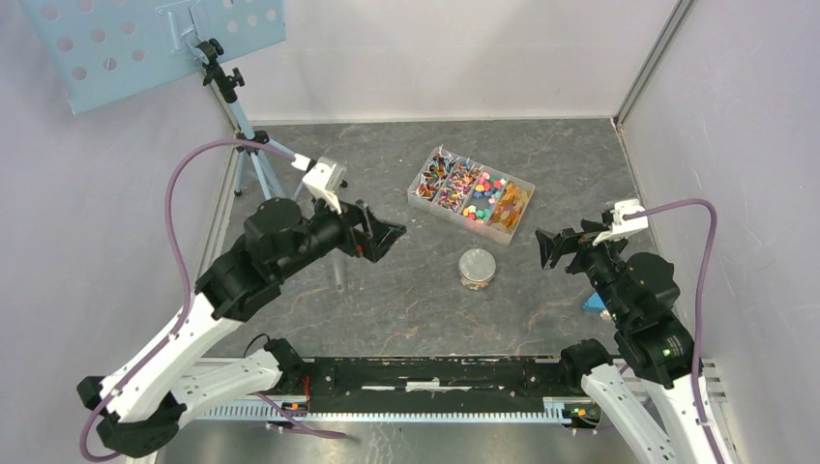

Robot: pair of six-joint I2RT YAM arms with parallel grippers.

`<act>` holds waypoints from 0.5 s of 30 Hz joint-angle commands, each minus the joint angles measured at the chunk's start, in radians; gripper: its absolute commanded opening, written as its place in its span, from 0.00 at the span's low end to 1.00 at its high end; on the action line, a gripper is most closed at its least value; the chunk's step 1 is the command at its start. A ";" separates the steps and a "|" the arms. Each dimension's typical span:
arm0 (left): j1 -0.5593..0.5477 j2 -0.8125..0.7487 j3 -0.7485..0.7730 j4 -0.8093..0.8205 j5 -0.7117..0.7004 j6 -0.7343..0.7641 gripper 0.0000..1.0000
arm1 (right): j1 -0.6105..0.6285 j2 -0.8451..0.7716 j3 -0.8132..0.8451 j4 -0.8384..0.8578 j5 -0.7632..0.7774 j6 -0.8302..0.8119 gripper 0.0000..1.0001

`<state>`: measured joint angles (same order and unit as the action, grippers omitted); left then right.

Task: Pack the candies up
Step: Reset both arms

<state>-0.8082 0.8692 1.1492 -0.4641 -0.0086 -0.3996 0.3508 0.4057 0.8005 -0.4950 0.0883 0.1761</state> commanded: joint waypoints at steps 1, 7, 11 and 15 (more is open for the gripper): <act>0.002 -0.109 -0.088 0.061 -0.039 0.045 1.00 | 0.001 -0.013 -0.032 -0.019 0.012 0.018 0.98; 0.001 -0.175 -0.152 0.064 -0.064 0.033 1.00 | 0.002 -0.013 -0.018 -0.003 0.025 0.054 0.98; 0.002 -0.177 -0.159 0.062 -0.062 0.032 1.00 | 0.002 -0.003 -0.027 0.007 0.035 0.079 0.98; 0.001 -0.173 -0.163 0.065 -0.061 0.027 1.00 | 0.001 -0.011 -0.046 0.019 0.039 0.101 0.98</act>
<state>-0.8082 0.6941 0.9897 -0.4492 -0.0521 -0.4000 0.3508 0.3985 0.7696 -0.5232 0.1066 0.2398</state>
